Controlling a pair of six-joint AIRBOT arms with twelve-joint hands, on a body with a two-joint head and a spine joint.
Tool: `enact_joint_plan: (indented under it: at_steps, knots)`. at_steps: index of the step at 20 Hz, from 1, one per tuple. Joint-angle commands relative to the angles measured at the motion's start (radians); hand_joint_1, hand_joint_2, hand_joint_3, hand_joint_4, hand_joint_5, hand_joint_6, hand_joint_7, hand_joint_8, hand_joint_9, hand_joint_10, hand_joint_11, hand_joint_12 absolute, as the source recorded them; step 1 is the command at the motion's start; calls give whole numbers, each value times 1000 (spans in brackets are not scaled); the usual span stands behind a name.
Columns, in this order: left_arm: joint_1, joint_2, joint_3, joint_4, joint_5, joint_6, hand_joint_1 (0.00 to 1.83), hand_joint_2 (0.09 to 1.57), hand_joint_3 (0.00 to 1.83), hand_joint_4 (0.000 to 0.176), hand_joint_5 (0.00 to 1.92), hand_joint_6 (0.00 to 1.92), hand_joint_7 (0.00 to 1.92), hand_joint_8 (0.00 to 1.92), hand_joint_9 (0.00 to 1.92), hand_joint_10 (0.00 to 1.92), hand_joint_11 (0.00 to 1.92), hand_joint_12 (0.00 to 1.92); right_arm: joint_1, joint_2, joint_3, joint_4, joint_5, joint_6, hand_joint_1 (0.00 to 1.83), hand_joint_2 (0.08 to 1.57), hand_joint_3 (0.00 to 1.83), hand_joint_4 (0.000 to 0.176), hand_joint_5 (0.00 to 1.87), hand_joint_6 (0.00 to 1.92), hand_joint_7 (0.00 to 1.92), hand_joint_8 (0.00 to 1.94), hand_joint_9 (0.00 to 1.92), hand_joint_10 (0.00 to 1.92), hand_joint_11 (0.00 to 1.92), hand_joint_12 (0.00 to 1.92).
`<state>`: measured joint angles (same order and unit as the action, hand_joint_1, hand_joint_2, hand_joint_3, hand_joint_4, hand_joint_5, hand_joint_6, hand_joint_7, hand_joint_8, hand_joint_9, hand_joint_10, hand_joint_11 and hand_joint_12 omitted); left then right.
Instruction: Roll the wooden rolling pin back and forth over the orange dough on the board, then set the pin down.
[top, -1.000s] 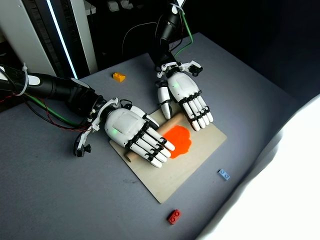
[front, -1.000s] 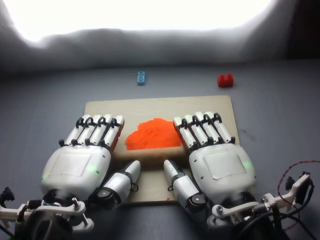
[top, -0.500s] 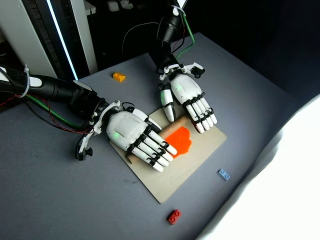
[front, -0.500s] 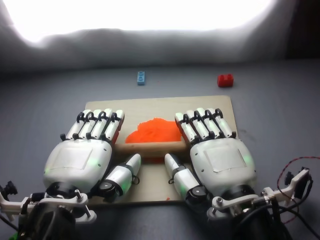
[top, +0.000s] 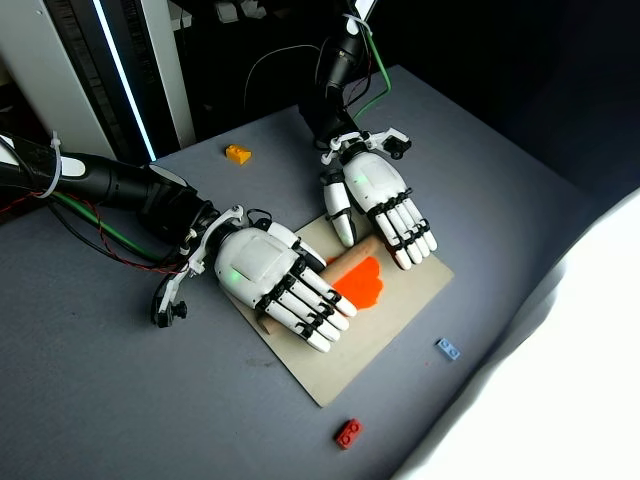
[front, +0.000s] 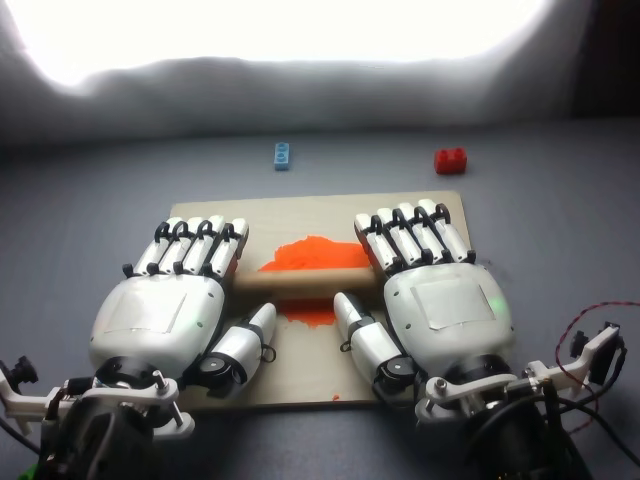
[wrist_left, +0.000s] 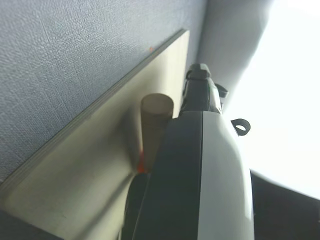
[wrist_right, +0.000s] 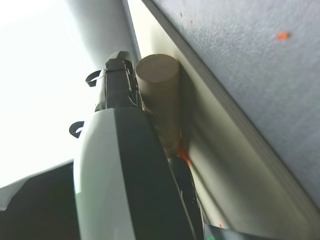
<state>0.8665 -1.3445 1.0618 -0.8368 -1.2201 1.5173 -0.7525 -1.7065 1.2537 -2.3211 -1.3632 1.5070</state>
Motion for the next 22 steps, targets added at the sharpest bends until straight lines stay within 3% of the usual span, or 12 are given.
enact_joint_plan:
  at_steps: [1,8,22]
  knots:
    - [-8,-1,8,56,-89,2,0,1533,35,0,0,0,0,0,0,0,0,0,11,3,5,-80,-91,4,0,1558,9,0,207,3,177,2,115,3,0,148]
    - [-23,-8,31,56,-64,4,0,1542,31,0,0,0,0,0,0,0,0,0,18,3,26,-72,-85,10,0,1558,0,0,162,2,126,3,71,1,0,1]
    - [-61,-43,103,56,-30,-29,0,1538,19,0,0,0,0,0,0,0,0,0,29,3,53,-52,-69,22,0,1549,0,0,145,6,130,5,108,10,44,37]
